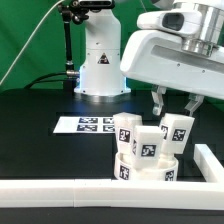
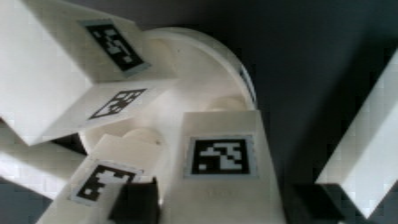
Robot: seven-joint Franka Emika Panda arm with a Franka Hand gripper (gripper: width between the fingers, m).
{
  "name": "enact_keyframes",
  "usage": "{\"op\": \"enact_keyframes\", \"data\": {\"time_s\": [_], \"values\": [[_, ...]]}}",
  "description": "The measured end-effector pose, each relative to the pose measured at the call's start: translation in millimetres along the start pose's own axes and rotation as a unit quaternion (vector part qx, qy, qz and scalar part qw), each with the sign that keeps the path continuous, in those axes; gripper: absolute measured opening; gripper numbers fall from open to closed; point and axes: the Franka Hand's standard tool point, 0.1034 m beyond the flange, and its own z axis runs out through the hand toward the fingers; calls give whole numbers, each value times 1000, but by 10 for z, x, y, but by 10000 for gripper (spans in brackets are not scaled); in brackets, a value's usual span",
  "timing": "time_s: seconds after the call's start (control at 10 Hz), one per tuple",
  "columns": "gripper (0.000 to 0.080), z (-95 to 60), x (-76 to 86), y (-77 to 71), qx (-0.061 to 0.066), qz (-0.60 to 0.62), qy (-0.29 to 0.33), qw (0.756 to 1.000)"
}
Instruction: Assemble stool
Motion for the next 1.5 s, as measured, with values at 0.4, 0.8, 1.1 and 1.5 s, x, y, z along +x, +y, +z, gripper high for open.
{"op": "enact_keyframes", "data": {"time_s": [0.4, 0.8, 1.1, 1.5], "values": [[334, 52, -30, 218, 60, 231, -21, 971], [334, 44, -17, 213, 57, 354, -27, 933], [334, 72, -5, 299, 80, 490, -21, 868], [334, 94, 35, 367, 110, 625, -2, 773]]}}
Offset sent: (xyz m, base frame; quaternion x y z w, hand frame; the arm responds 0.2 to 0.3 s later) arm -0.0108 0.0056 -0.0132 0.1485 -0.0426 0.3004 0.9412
